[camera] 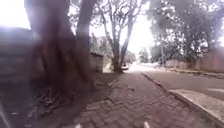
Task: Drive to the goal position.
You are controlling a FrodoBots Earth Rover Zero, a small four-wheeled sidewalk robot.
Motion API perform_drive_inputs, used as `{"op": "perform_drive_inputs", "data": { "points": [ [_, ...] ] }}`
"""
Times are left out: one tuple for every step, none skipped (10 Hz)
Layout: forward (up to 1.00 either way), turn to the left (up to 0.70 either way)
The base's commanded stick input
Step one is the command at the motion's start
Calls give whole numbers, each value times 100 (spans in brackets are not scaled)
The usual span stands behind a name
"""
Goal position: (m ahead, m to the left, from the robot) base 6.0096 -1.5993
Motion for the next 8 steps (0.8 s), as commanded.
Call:
{"op": "perform_drive_inputs", "data": {
  "points": [
    [70, -29],
    [70, -30],
    [70, 16],
    [70, 16],
    [56, 19],
    [27, 26],
    [-2, 28],
    [-33, 21]
  ]
}}
